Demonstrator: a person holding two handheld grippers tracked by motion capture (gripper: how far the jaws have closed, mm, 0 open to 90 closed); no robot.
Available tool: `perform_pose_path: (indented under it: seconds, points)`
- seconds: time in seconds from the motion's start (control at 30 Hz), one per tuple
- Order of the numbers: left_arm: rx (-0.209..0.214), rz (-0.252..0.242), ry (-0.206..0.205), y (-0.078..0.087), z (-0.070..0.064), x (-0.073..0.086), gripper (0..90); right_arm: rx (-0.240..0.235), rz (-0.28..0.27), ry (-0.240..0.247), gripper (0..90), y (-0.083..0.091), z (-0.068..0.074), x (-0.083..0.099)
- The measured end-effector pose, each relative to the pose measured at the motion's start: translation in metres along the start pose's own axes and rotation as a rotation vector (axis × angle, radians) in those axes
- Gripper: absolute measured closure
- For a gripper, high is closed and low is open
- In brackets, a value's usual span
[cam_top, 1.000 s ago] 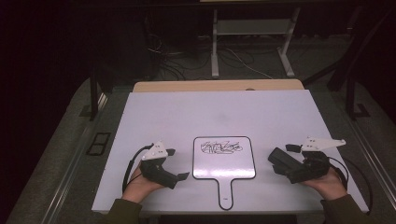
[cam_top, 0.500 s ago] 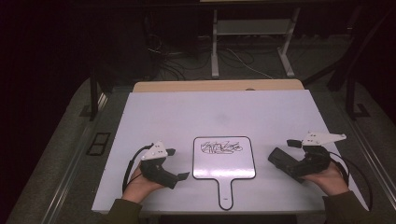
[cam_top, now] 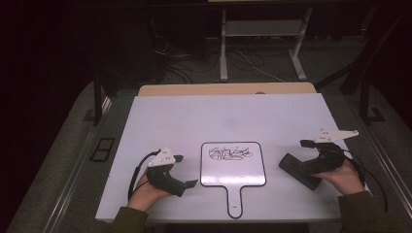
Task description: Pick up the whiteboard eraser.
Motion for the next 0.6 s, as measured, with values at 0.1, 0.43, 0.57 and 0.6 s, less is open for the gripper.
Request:
perform_pose_path:
  seconds: [0.1,0.43,0.57,0.6]
  points:
    - [0.000,0.003,0.000,0.000,0.000,0.000,0.0,0.020,0.053,-0.005,6.5,0.000,-0.003,0.003]
    - [-0.001,0.011,-0.009,0.001,0.001,0.001,0.0,0.037,0.213,-0.006,6.4,-0.004,-0.005,0.015]
    - [-0.001,0.012,-0.008,0.001,0.001,0.001,0.0,0.042,0.250,-0.014,6.4,-0.004,-0.004,0.018]
    - [0.000,0.012,-0.006,0.001,0.001,0.001,0.0,0.043,0.259,-0.013,6.4,-0.004,-0.005,0.019]
Point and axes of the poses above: each handheld gripper's, and its own axes: y roughly backward along the jaws, x roughly out of its underside, z roughly to its left, the point moved 3 cm from there along -y, roughly forward along the jaws, and after that the axes turned 2 degrees about -z, right-handed, at the moved point
